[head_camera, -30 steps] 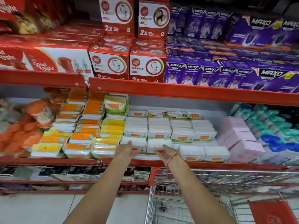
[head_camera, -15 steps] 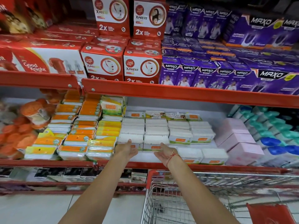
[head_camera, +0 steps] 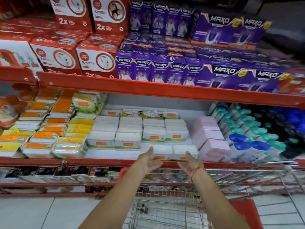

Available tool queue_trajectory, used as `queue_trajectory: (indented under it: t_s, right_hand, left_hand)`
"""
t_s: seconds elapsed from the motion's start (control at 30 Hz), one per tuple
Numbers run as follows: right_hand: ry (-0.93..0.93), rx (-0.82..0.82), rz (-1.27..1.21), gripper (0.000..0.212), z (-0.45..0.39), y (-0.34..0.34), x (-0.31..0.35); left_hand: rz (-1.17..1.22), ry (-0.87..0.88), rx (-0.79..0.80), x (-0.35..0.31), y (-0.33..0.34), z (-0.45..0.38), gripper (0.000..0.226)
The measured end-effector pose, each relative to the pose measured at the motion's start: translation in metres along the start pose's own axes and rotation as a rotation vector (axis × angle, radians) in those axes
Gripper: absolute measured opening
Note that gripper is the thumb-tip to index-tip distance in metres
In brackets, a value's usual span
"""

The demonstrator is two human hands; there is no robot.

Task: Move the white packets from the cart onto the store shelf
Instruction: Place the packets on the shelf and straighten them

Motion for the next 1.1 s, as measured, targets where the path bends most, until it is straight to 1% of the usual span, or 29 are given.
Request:
queue_trajectory:
  t_s: [0.17,0.3,0.43,0.47,0.53,0.6,0.63,0.67,0.77,0.83,0.87,0.9,0.93,1.0,1.03,1.07,1.1]
  right_hand:
    - [0.022,0.006,0.018,0.039,-0.039,-0.003,0.009]
    - [0.019,0.033,0.069,0.036,-0.041,0.013,0.017]
    - [0.028,0.067,0.056,0.038,-0.053,0.032,0.021]
    - [0.037,0.082,0.039,0.034,-0.054,0.035,0.023]
    - [0.067,0.133,0.025,0.018,-0.056,0.040,0.024]
    - [0.108,0.197,0.027,0.021,-0.058,0.045,0.024]
    - [0.105,0.198,0.046,0.020,-0.060,0.046,0.024]
    - [0.077,0.161,0.067,0.019,-0.061,0.046,0.026]
    - [-0.026,0.081,0.159,0.034,-0.061,0.047,0.028]
    - [-0.087,0.084,0.345,0.041,-0.048,0.050,0.026]
    - [-0.156,0.083,0.466,0.044,-0.037,0.053,0.025]
    - [-0.278,0.075,0.601,0.047,-0.022,0.057,0.028]
    - [-0.478,0.057,0.764,0.049,-0.008,0.065,0.035]
    - [-0.939,0.067,1.022,0.043,0.027,0.096,0.042]
    - [-1.104,0.135,1.085,0.036,0.044,0.115,0.041]
    - [-1.189,0.242,1.147,0.032,0.053,0.138,0.035]
    - [-1.198,0.365,1.241,0.043,0.059,0.160,0.027]
  left_hand:
    - [0.063,0.048,-0.093,-0.008,0.016,-0.012,0.054]
    - [0.048,0.076,-0.160,-0.022,0.010,-0.019,0.051]
    - [-0.009,0.097,-0.215,-0.040,0.007,-0.025,0.049]
    - [-0.028,0.106,-0.222,-0.045,0.007,-0.027,0.048]
    - [-0.029,0.117,-0.230,-0.050,0.007,-0.031,0.045]
    - [-0.017,0.110,-0.238,-0.052,0.006,-0.035,0.044]
    - [-0.018,0.108,-0.244,-0.053,0.006,-0.036,0.044]
    - [-0.011,0.107,-0.243,-0.052,0.006,-0.036,0.044]
    - [-0.027,0.113,-0.221,-0.053,0.008,-0.032,0.043]
    - [-0.141,0.126,-0.189,-0.055,0.006,-0.021,0.041]
    - [-0.234,0.154,-0.177,-0.058,0.002,-0.016,0.040]
    - [-0.342,0.213,-0.170,-0.064,-0.004,-0.010,0.041]
    - [-0.453,0.300,-0.174,-0.072,-0.010,-0.002,0.041]
    - [-0.695,0.575,-0.207,-0.099,-0.031,0.015,0.035]
    - [-0.846,0.737,-0.250,-0.114,-0.042,0.027,0.031]
    - [-1.027,0.894,-0.320,-0.131,-0.056,0.037,0.025]
    - [-1.228,1.022,-0.404,-0.144,-0.069,0.045,0.026]
Point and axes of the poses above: each hand's wrist, its own z-axis away from the middle knuckle, its own y-axis out of the palm, x = y × z, the point moved 6 cm from there along -z, towards the middle knuckle, and after that the axes turned 6 degrees about -z, right-handed, at the moved point
